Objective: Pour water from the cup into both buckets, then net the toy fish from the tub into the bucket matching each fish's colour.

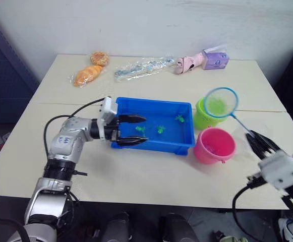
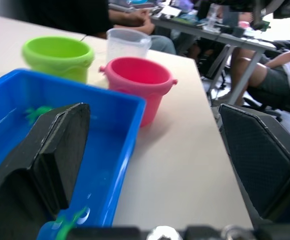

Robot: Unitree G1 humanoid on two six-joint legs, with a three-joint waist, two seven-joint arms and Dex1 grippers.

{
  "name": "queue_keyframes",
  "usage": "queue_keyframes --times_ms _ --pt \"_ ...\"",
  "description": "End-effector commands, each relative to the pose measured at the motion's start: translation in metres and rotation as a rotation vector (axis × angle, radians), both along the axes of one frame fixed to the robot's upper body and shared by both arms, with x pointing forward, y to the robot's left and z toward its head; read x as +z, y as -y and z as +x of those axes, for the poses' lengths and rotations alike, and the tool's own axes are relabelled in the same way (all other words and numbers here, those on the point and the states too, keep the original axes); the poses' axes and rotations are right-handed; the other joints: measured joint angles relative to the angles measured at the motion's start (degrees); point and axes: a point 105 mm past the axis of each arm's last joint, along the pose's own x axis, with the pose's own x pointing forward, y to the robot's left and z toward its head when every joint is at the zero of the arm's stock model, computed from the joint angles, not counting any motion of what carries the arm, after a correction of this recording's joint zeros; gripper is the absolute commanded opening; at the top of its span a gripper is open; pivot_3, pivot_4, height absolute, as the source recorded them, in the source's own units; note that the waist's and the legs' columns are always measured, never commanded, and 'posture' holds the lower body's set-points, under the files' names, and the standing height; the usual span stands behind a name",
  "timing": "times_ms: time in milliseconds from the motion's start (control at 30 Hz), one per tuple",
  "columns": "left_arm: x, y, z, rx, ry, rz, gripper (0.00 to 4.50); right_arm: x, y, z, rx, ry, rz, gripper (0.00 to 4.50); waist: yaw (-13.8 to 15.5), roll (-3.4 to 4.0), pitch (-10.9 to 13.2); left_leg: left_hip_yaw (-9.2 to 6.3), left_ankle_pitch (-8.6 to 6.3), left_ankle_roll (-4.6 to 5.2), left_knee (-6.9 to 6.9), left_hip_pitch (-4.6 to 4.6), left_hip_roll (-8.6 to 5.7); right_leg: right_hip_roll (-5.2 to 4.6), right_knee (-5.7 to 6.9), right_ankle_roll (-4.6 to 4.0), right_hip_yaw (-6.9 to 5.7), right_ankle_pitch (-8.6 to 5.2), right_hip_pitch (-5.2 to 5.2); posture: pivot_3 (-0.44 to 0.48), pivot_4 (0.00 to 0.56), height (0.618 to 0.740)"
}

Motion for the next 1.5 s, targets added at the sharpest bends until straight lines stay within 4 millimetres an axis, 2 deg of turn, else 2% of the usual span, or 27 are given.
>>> queue_keyframes --times_ms 33,100,267,400,533,633,833,933,1133,1200,1500 --pt "0.016 -0.01 0.008 0.029 0.067 0.01 4.45 0.0 -0.033 0.006 0.128 -0.168 0.228 0.0 0.36 -0.01 0.01 -0.01 -0.02 0.04 0.0 -0.07 -0.01 -0.02 -0.03 0.0 0.0 0.0 -0.06 0.0 0.15 0.74" --pt "0.021 -0.014 0.011 0.044 0.087 0.019 4.45 -0.004 -0.042 0.02 0.111 -0.27 0.329 0.0 0.48 -0.04 0.02 -0.05 -0.04 0.06 0.04 -0.15 0.0 -0.03 -0.06 -0.01 -0.03 0.01 -0.09 0.0 0.15 0.74" --pt "0.025 -0.013 0.013 0.043 0.11 0.018 4.45 -0.015 -0.068 0.041 0.137 -0.477 0.461 0.0 0.62 -0.04 0.02 -0.23 -0.06 0.11 0.15 -0.6 -0.09 -0.16 -0.12 -0.02 -0.18 0.01 -0.39 0.0 0.15 0.74" --pt "0.027 -0.007 0.01 0.032 0.122 0.008 4.45 -0.025 -0.07 0.061 0.052 -0.578 0.518 0.0 0.46 -0.04 0.02 -0.28 -0.07 0.13 0.12 -0.73 -0.15 -0.16 -0.11 -0.02 -0.22 0.02 -0.47 0.0 0.15 0.74" --pt "0.027 -0.002 0.009 0.027 0.128 0.001 4.45 -0.031 -0.075 0.072 0.035 -0.69 0.669 0.0 0.44 -0.03 0.02 -0.27 -0.07 0.14 0.13 -0.78 -0.19 -0.17 -0.03 -0.02 -0.22 0.02 -0.53 0.0 0.15 0.74" --pt "0.026 0.003 0.007 0.024 0.13 -0.011 4.45 -0.036 -0.076 0.08 -0.002 -0.749 0.698 0.0 0.36 -0.03 0.02 -0.27 -0.06 0.14 0.11 -0.78 -0.19 -0.17 0.13 -0.02 -0.21 0.02 -0.56 0.0 0.15 0.74" --pt "0.022 0.009 0.0 0.017 0.125 -0.02 4.45 -0.044 -0.072 0.086 -0.072 -0.803 0.679 0.0 0.25 -0.03 0.02 -0.24 -0.06 0.14 0.02 -0.82 -0.22 -0.17 0.18 -0.02 -0.18 0.02 -0.68 0.0 0.15 0.74" --pt "0.023 0.007 -0.001 0.023 0.124 -0.019 4.45 -0.053 -0.063 0.089 -0.171 -0.831 0.655 0.0 0.08 -0.03 0.02 -0.21 -0.02 0.12 0.02 -0.95 -0.21 -0.16 0.24 -0.02 -0.16 0.02 -0.83 0.0 0.15 0.74" --pt "0.024 0.006 0.0 0.032 0.126 -0.016 4.45 -0.053 -0.064 0.092 -0.188 -0.834 0.658 0.0 -0.31 -0.02 0.02 -0.19 0.01 0.11 0.02 -1.07 -0.21 -0.15 0.29 -0.02 -0.14 0.02 -0.98 0.0 0.15 0.74" --pt "0.024 0.006 0.0 0.033 0.127 -0.017 4.45 -0.063 -0.058 0.095 -0.26 -0.859 0.627 0.0 -0.65 -0.02 0.02 -0.19 0.02 0.11 0.01 -1.07 -0.21 -0.15 0.29 -0.02 -0.14 0.02 -0.99 0.0 0.15 0.74" --pt "0.024 0.008 0.0 0.028 0.126 -0.021 4.45 -0.053 -0.056 0.103 -0.321 -0.792 0.643 0.0 -0.87 -0.02 0.02 -0.17 0.04 0.09 -0.02 -1.09 -0.22 -0.15 0.3 -0.02 -0.12 0.02 -1.05 0.0 0.15 0.74"
